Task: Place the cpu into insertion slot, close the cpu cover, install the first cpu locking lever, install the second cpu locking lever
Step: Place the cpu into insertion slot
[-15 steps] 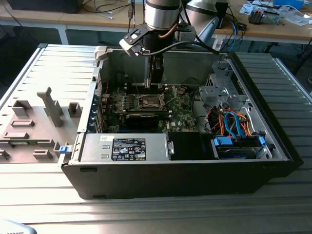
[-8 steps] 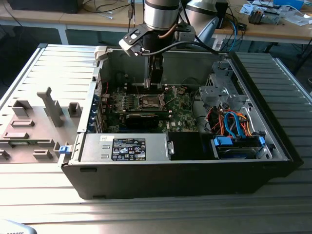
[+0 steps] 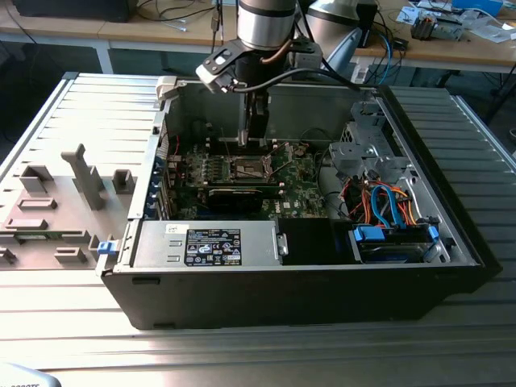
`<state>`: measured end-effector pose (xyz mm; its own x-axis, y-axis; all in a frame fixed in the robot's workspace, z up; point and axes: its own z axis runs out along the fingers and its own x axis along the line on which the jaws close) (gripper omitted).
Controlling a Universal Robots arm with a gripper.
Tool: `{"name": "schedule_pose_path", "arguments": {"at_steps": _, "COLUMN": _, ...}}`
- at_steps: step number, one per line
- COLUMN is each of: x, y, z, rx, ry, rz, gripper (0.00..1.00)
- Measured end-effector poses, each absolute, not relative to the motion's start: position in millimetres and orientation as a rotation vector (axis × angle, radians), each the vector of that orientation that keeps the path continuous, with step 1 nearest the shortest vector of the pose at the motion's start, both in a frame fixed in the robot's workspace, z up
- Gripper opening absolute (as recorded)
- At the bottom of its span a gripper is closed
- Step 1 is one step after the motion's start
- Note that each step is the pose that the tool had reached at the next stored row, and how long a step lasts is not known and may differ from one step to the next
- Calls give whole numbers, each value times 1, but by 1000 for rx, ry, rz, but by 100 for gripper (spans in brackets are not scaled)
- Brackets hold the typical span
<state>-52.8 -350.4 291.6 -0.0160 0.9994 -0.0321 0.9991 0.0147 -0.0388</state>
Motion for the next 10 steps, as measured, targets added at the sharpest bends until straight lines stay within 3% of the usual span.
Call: {"name": "schedule_pose_path", "arguments": {"at_steps": 10, "x": -55, "y": -350, "z": 291, "rx": -2201, "ry": -2235, "rz": 79, "gripper": 55}}
